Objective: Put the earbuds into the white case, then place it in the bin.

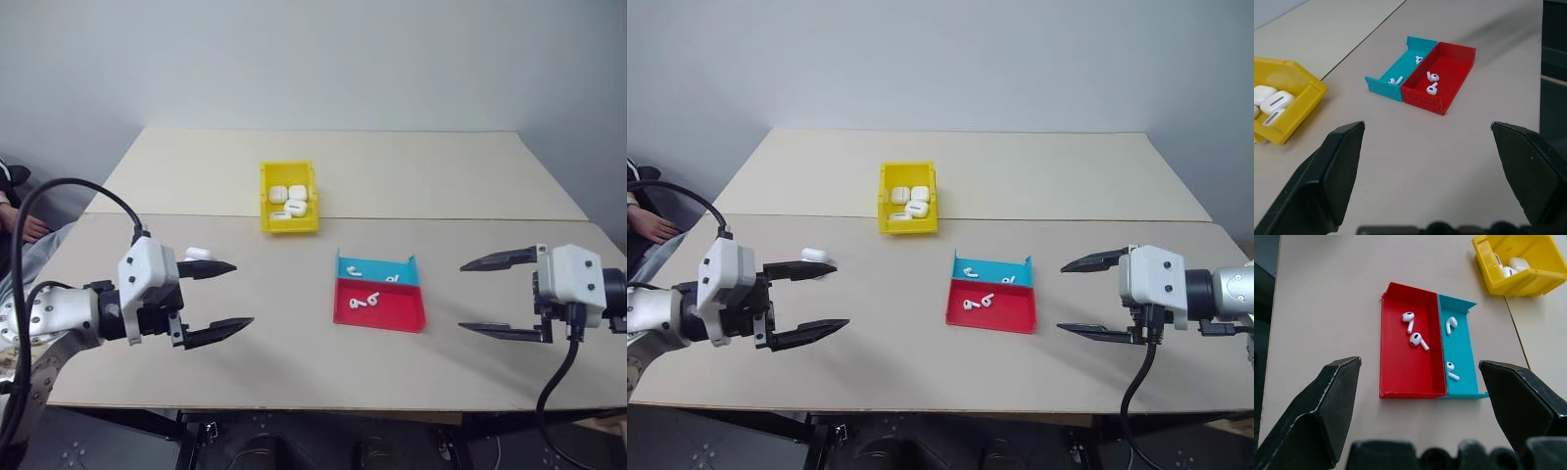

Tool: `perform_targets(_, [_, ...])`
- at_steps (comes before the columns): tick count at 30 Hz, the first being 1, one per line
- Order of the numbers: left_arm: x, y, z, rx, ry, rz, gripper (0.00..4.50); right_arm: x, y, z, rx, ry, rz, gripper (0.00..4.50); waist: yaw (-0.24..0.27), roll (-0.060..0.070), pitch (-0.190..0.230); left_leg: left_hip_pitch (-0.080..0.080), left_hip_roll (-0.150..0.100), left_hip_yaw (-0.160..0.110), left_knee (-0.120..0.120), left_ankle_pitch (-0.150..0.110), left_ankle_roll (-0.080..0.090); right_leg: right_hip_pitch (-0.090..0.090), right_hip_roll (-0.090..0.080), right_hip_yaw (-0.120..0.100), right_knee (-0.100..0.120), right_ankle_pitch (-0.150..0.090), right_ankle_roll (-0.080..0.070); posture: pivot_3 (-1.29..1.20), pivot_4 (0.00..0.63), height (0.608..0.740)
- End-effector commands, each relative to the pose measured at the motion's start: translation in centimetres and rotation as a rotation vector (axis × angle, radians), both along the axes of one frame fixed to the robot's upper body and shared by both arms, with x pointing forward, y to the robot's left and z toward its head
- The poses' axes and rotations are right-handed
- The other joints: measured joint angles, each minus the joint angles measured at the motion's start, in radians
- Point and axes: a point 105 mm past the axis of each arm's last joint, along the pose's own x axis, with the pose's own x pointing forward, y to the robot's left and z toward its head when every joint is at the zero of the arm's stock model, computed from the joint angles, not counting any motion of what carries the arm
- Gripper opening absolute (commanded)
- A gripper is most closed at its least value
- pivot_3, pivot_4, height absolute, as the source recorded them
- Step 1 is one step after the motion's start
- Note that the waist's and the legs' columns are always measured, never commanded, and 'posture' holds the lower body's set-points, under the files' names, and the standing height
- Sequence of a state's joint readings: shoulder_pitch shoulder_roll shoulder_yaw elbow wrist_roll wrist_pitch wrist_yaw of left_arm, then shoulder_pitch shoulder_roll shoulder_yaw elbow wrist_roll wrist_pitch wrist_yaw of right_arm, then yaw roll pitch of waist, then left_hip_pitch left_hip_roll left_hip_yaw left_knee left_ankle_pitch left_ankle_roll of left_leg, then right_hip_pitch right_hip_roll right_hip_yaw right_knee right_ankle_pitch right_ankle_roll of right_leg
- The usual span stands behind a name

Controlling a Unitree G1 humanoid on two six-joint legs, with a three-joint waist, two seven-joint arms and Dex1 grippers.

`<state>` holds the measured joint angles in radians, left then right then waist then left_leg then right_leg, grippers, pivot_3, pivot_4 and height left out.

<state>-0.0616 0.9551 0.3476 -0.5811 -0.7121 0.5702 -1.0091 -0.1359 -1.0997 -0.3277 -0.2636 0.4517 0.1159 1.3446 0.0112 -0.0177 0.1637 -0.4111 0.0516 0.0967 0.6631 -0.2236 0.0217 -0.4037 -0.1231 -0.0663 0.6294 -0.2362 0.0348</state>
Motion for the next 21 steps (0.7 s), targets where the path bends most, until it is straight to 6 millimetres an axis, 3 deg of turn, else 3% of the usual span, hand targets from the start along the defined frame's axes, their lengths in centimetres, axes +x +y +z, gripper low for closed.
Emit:
perform_targets(1, [-0.2, 0.0, 1.5, -0.03, -0.038, -0.01, 4.5, 0.1, 0.0, 0.7, -0.008, -0.042, 0.001, 4.47, 0.0, 0.0, 0.0, 0.0, 0.0, 0.0, 0.0, 0.0, 0.0, 0.0, 0.0, 0.0, 0.0, 0.0, 0.0, 0.0, 0.15, 0.74])
perform_targets(11, [0.8, -0.1, 1.9, 0.027, -0.144, 0.167, 4.5, 0.4, -0.1, 0.6, -0.005, -0.036, -0.006, 4.47, 0.0, 0.0, 0.0, 0.0, 0.0, -0.001, 0.0, 0.0, 0.0, 0.0, 0.0, 0.0, 0.0, 0.0, 0.0, 0.0, 0.15, 0.74])
perform_targets(15, [2.7, 1.0, 1.7, 0.089, -0.18, 0.414, 4.5, 0.8, -0.1, 0.5, -0.008, -0.041, -0.025, 4.47, 0.0, 0.0, 0.0, 0.001, 0.0, -0.001, 0.0, 0.0, 0.0, 0.001, 0.0, 0.0, 0.0, 0.0, 0.0, 0.0, 0.15, 0.74])
perform_targets(17, [3.2, 1.3, 1.9, 0.108, -0.136, 0.488, 4.5, 0.7, -0.1, 0.6, -0.002, -0.038, -0.026, 4.47, 0.002, 0.0, 0.0, 0.001, 0.0, -0.003, 0.0, 0.0, 0.0, 0.001, 0.0, 0.001, 0.0, 0.0, 0.0, 0.0, 0.15, 0.74])
perform_targets(21, [6.1, 2.7, 2.8, 0.058, 0.039, 0.809, 4.5, 0.6, 0.0, 0.2, -0.009, -0.024, -0.03, 4.47, 0.014, -0.001, 0.0, 0.001, -0.001, -0.007, 0.002, 0.0, 0.0, 0.003, 0.0, -0.001, 0.0, 0.0, 0.001, 0.0, 0.15, 0.74])
